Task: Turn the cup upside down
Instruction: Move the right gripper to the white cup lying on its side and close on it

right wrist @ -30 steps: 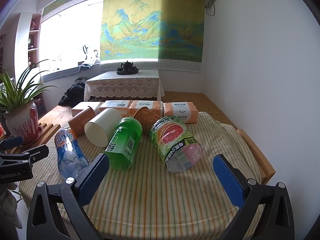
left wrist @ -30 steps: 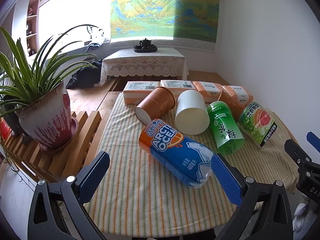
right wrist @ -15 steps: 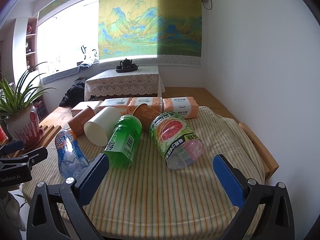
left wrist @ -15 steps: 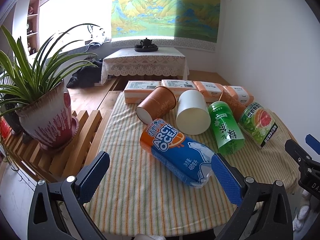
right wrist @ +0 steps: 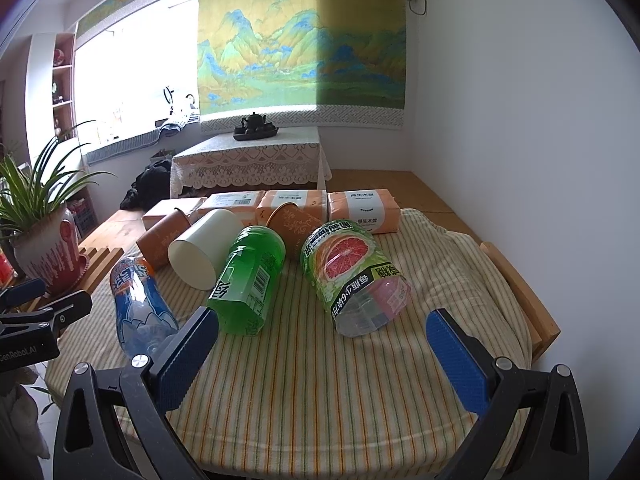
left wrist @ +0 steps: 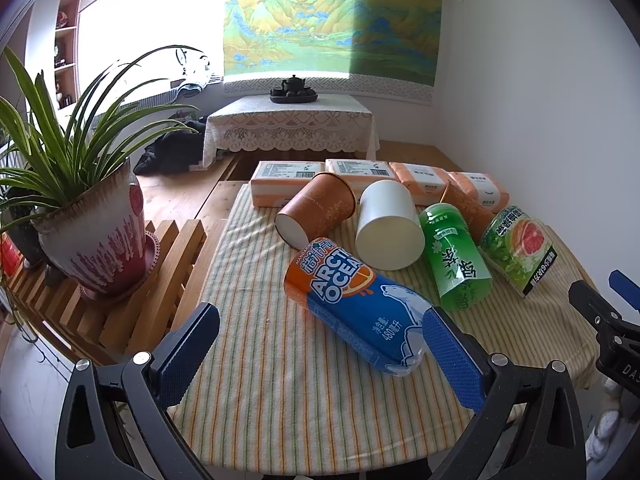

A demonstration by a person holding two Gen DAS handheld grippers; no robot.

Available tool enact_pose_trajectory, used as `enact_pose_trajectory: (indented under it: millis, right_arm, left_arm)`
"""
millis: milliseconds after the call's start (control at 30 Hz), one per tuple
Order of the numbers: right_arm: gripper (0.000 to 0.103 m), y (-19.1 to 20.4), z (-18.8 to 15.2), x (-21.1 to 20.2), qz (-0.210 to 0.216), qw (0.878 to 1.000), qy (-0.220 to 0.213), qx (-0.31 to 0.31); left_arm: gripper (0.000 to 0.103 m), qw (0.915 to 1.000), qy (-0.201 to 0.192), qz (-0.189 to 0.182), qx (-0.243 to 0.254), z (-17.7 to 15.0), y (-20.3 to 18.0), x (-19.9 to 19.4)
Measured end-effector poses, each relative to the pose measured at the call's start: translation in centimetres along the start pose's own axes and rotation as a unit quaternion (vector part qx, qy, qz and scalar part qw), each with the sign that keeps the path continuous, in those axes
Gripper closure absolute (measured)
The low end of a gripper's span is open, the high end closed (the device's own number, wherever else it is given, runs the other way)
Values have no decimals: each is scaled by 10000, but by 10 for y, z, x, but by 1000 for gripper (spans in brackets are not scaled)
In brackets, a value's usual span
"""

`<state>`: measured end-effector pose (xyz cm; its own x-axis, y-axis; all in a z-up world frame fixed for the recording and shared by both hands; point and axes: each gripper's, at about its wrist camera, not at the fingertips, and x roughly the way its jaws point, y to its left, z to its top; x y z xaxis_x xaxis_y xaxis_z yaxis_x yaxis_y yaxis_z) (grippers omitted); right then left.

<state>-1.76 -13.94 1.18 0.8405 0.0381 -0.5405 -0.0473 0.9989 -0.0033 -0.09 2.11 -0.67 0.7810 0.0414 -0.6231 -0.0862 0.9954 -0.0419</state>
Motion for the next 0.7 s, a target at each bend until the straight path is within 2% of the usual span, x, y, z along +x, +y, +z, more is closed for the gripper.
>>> enact_pose_trajectory:
  millis: [467, 700]
  right_arm:
    - [1, -1, 3, 9, 268, 9995, 168, 55]
    - [1, 7, 16, 18, 751, 9964, 388, -33]
  left_arm:
    - [0, 10000, -5, -33, 8, 3, 5, 1]
    - [0, 10000, 48, -46, 16, 7, 11, 3]
